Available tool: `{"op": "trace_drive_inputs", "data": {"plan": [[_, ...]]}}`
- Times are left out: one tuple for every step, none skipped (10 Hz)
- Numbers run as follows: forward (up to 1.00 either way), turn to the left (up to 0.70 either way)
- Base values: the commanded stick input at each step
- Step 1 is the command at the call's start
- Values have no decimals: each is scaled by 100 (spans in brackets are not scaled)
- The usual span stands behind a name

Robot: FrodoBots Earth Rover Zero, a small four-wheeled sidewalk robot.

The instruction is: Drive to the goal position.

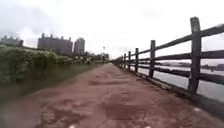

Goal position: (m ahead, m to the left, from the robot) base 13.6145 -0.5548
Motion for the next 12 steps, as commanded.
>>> {"op": "trace_drive_inputs", "data": {"plan": [[100, 12], [100, 12], [100, 12], [100, 12], [100, 12], [100, 12], [100, 12], [100, 12], [100, 12], [100, 12], [100, 12], [100, 12]]}}
